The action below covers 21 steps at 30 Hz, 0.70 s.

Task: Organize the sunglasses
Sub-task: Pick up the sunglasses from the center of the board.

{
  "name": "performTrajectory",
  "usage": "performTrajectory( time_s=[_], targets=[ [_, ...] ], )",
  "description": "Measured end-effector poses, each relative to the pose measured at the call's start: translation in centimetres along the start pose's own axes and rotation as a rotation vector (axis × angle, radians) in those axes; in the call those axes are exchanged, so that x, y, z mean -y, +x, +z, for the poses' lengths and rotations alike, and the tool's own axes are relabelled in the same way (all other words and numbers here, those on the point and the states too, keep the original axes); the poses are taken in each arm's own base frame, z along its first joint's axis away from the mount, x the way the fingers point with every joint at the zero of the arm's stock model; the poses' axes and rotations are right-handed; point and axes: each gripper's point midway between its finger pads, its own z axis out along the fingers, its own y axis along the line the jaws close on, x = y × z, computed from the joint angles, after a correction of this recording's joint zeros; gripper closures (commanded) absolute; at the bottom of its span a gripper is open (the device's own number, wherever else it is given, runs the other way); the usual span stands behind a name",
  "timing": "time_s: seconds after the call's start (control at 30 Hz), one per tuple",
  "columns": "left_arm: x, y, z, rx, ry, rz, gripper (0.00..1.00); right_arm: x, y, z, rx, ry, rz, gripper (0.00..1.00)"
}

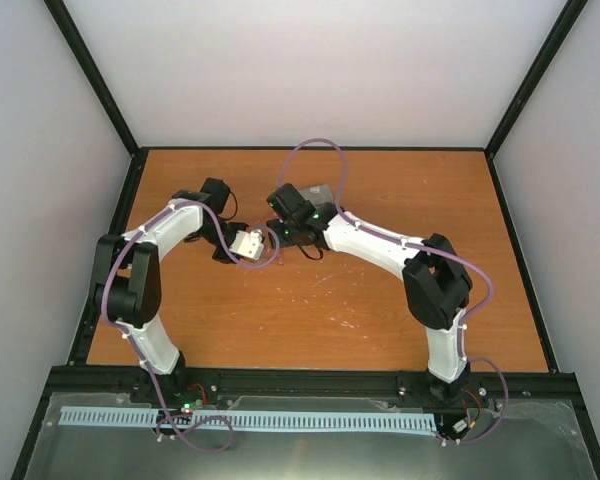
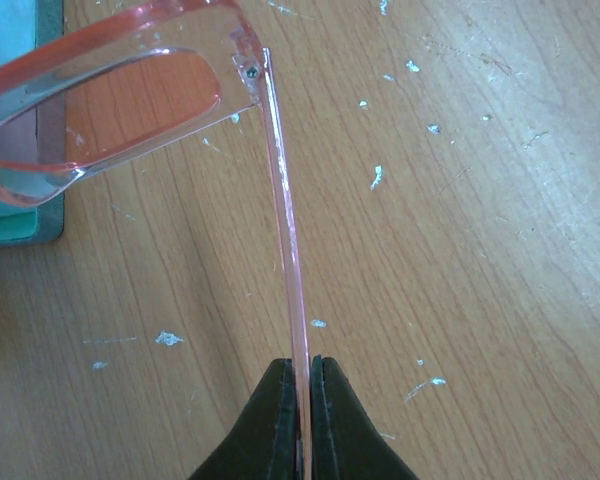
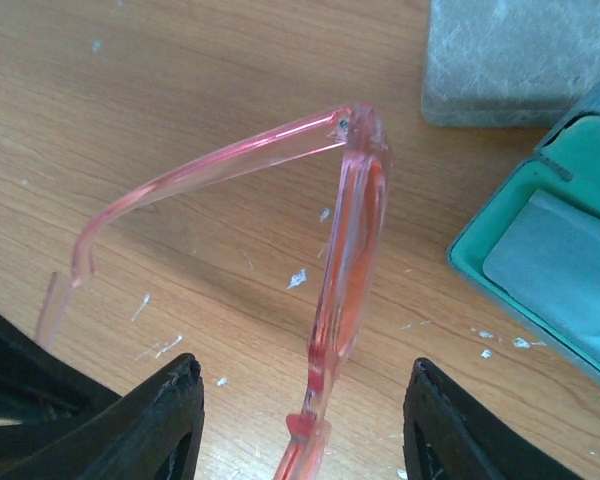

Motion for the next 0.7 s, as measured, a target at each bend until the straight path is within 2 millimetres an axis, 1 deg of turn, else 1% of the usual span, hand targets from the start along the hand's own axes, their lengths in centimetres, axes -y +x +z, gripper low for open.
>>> performTrajectory(
  time_s=[0.07,0.17,0.3,0.37,0.53,0.7],
  targets=[
    [0.0,-0.2,0.1,0.002,0.002,0.001,0.99,0.0,0.4,0.6,-0.018,0.007,0.003,0.53],
    [0.0,-0.3,0.2,0.005,0.004,-0.001,0.99,0.3,0.8,1.5,-0.035,0.021,0.007,0.61],
    [0.0,-0.4,0.1,0.004,0.003,-0.002,0.99,0.6,1.0,1.9,-0.040,0.039,0.007,0.64],
    [0.0,-0.4,0.1,0.004,0.003,-0.002,0.99,0.5,0.9,2.0,-0.038,0.040,0.008,0.66],
    [0.0,-0.4,0.1,0.004,0.004,-0.002,0.99,0.3,0.2,2.1,-0.025,0.038,0.010,0.67],
    [0.3,-0.3,0.3,0.004,0.011,-0.007,0.99,0.1,0.1,2.7,-0.028,0.039,0.012,0.83]
  ],
)
